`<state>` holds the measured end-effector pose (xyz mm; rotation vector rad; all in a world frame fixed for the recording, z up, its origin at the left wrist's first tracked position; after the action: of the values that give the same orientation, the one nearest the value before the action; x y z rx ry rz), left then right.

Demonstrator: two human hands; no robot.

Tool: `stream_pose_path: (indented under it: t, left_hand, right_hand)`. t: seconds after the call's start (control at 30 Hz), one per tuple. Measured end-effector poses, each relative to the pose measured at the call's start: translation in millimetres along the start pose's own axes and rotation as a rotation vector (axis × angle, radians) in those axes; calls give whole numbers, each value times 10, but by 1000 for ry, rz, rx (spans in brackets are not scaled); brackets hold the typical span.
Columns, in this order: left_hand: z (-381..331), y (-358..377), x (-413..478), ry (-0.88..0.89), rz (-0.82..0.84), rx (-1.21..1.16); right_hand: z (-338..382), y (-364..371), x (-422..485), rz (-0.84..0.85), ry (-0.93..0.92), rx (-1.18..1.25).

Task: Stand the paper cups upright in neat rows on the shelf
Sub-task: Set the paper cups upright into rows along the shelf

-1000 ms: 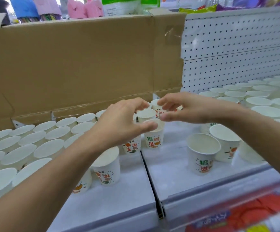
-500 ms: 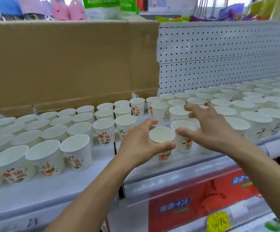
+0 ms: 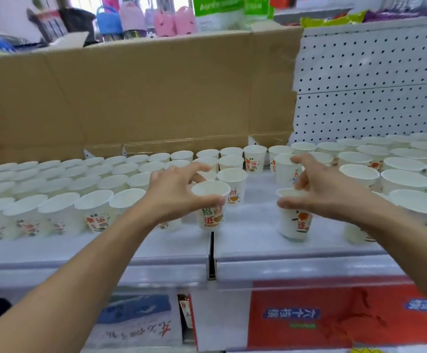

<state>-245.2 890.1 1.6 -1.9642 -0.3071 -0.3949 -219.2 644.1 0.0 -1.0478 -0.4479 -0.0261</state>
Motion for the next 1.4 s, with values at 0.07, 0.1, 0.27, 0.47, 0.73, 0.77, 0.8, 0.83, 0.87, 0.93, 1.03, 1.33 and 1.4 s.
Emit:
stream_pose_path:
  t: [0.07,0.1,0.27,0.47,0.73,0.77,0.8,0.83,0.87,0.93,1.03,1.33,1.4]
  left_hand:
    - [57,13,26,23,37,63]
    - [78,34,38,34,52,84]
    - [102,123,63,89,86,152]
    - [144,154,118,130,97,161]
    - [184,89,64,132,78,83]
    - [176,83,68,136,72,84]
    - [171,79,72,140,68,90]
    - [166,81,79,145,63,98]
    - [158,80,86,150,56,105]
    - [141,79,94,158,45,116]
    - [146,74,98,171,54,119]
    - [256,-25,74,126,49,121]
    - [259,-38,82,116,38,101]
  right_hand:
    - [198,119,51,15,-45,24]
    - [265,185,77,27,-64,10]
    - [271,268,95,80,-96,-73]
    - [494,241,-7,-59,-250,-37]
    - [687,571,-53,-63,-357,70]
    - [684,527,-42,-80,-346,98]
    - [668,498,-20,-87,-319,114]
    - [641,482,10,-77,-273,125]
    - [609,484,48,-57,-214,136]
    - [568,524,113,-21,-121,159]
    - [551,635,159,15,-62,193]
    - [542,745,109,71,-34,339]
    - [551,754,106,91,-25,356]
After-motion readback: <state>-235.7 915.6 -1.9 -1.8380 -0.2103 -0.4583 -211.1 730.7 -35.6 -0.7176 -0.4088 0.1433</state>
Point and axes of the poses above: each hand's wrist, its own x-axis towards the middle knuckle, its own y-axis out of the palm, z = x × y, the point moved 9 cm from there along x, towards the middle knuckle, and after that the axes turned 7 degrees about -z, right-handed, at the moved point
